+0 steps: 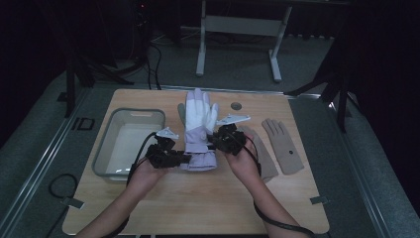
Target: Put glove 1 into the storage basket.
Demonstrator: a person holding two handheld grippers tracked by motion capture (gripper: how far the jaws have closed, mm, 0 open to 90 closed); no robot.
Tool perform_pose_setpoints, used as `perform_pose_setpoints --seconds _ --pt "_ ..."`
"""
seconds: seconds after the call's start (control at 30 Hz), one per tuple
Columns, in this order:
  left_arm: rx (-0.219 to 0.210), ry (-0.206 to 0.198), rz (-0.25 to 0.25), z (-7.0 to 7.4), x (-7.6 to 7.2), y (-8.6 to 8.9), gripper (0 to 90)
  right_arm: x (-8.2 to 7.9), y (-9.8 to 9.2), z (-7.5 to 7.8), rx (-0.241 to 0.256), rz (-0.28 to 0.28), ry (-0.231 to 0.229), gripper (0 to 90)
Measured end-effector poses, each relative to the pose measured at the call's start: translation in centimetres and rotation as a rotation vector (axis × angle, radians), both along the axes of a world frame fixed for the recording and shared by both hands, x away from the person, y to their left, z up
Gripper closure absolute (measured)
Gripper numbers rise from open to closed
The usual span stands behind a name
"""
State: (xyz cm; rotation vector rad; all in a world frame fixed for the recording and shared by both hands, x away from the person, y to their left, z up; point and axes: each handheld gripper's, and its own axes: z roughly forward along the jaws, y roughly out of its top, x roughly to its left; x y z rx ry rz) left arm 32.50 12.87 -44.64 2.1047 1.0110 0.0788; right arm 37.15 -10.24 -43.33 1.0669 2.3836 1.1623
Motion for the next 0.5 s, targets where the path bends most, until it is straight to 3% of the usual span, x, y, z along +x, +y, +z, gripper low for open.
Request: perform_pose_setpoints --seconds 0.5 --pt "0.02 0.011 0.04 1.4 -0.2 5.4 75.7 0.9 5.4 1.0 0.011 0.06 0.005 81.2"
